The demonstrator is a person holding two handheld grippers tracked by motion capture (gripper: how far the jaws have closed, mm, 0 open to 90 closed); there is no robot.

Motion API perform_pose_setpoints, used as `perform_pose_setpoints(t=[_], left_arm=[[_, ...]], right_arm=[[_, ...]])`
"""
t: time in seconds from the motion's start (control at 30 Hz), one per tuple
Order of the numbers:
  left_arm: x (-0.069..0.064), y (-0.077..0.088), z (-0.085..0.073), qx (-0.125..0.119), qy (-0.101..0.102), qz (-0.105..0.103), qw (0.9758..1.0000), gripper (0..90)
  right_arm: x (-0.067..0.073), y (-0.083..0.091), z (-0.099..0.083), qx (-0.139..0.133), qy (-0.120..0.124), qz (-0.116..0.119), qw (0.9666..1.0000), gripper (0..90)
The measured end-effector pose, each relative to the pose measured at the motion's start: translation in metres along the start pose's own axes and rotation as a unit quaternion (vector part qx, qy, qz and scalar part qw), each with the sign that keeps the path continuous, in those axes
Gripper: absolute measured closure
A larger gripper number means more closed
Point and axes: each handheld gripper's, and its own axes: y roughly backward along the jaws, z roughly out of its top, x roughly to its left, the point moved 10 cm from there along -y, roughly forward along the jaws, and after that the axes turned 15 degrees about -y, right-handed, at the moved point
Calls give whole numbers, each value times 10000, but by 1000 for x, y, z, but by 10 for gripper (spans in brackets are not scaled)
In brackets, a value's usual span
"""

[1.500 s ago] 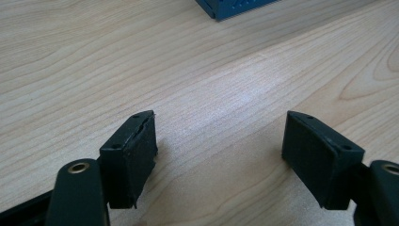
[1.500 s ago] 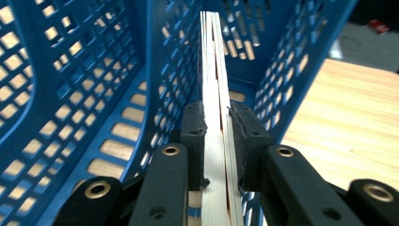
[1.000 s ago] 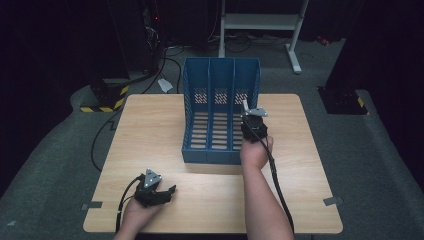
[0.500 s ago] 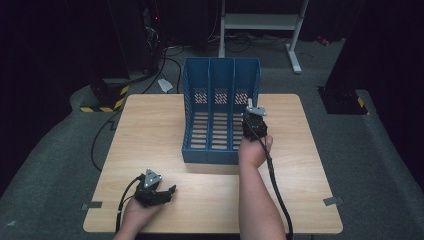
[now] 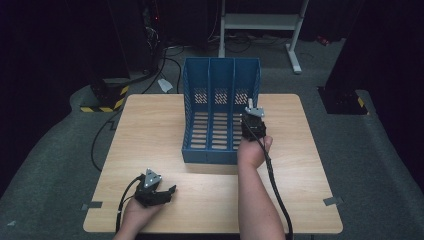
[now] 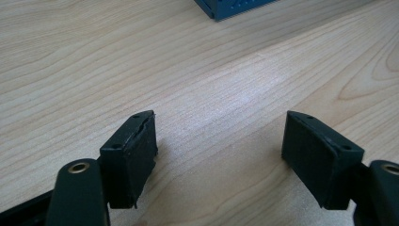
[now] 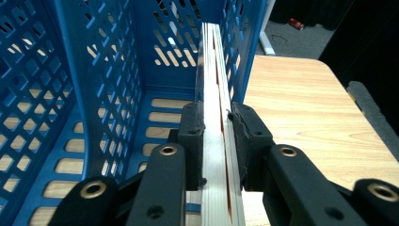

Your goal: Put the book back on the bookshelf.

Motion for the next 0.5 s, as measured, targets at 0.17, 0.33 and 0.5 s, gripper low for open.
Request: perform_pose_setpoints(t=[0.17,0.33,0.5], left_arm=[[0,0,0,-1,-1,-2,10000,268],[0,0,0,0,-14,-3,10000,269],[0,0,0,-2,-7,-9,10000,269]], right_arm=[[1,2,3,-1,52,132,9999,684],[1,3,3,58,0,262,9996,623],[2,2,1,159,42,349,9993,563]])
